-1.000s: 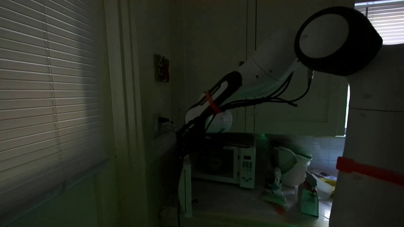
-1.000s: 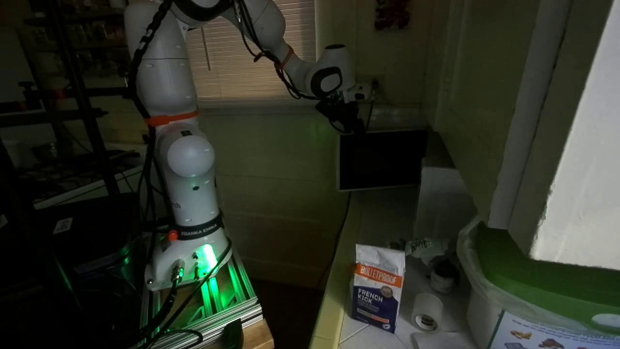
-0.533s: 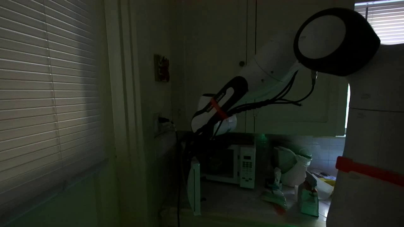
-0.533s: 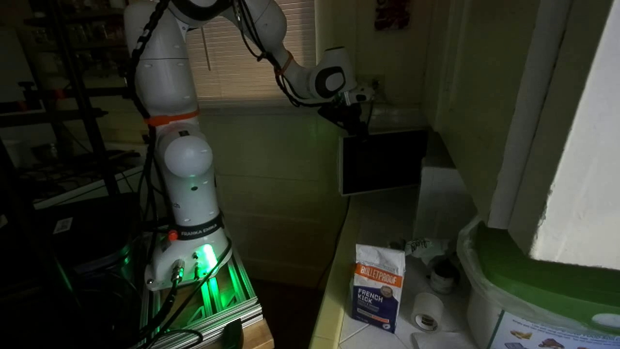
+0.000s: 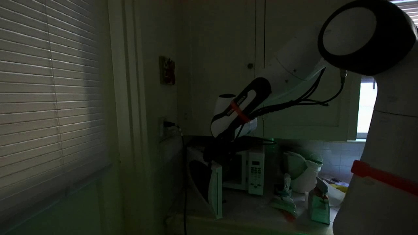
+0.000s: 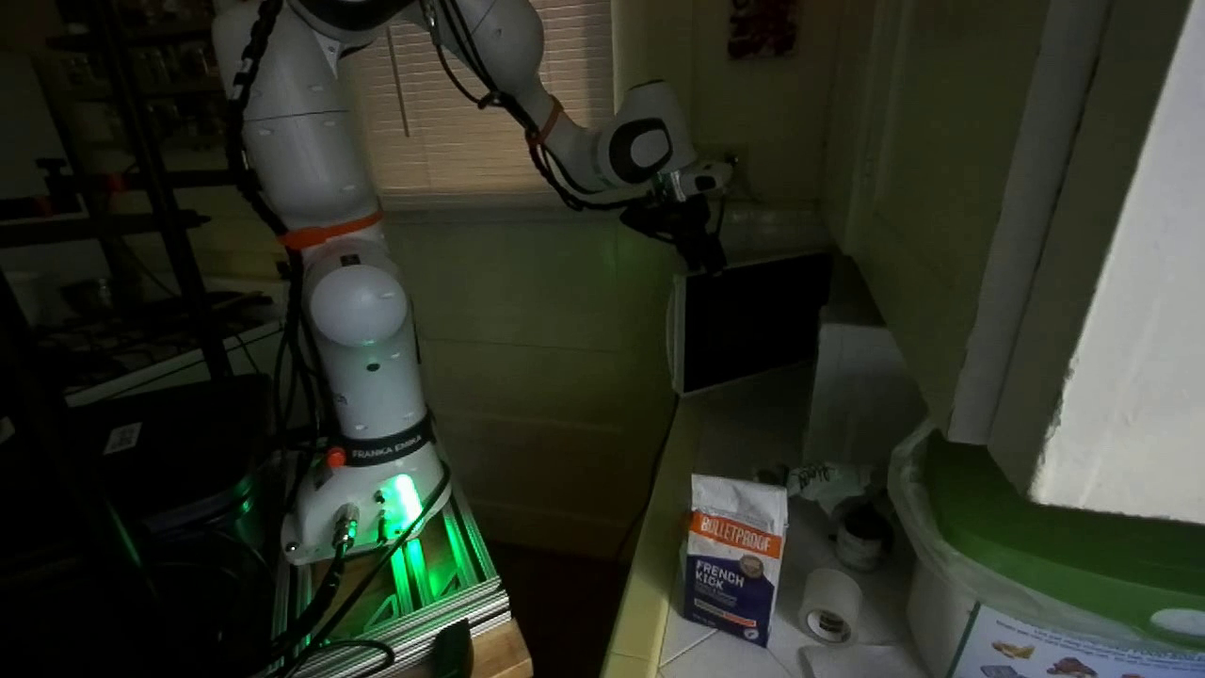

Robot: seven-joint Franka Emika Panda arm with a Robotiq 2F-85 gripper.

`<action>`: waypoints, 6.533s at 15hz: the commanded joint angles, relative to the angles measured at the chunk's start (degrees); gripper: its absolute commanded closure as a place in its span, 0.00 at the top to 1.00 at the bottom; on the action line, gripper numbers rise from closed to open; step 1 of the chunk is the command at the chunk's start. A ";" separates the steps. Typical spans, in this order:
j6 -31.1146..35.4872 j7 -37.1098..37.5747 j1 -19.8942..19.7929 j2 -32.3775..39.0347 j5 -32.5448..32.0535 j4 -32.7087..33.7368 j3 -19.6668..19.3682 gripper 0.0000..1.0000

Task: Close the door of the microwave

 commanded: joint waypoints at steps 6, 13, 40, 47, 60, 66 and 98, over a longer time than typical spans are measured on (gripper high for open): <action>-2.77 -1.14 -6.38 -3.98 -4.37 -2.03 -1.64 1.00; 1.37 -3.50 -8.35 -0.60 -0.81 -1.48 -5.23 1.00; 12.33 28.52 -14.10 -4.34 -19.62 -6.56 2.30 0.35; 15.81 39.63 -19.44 0.78 -33.49 -2.39 3.98 0.00; 16.42 57.95 -21.42 11.96 -55.34 9.01 1.14 0.00; 16.89 68.04 -21.44 13.91 -63.07 11.01 -0.03 0.00; -3.49 11.57 -10.92 -14.37 -0.58 -11.03 -0.70 1.00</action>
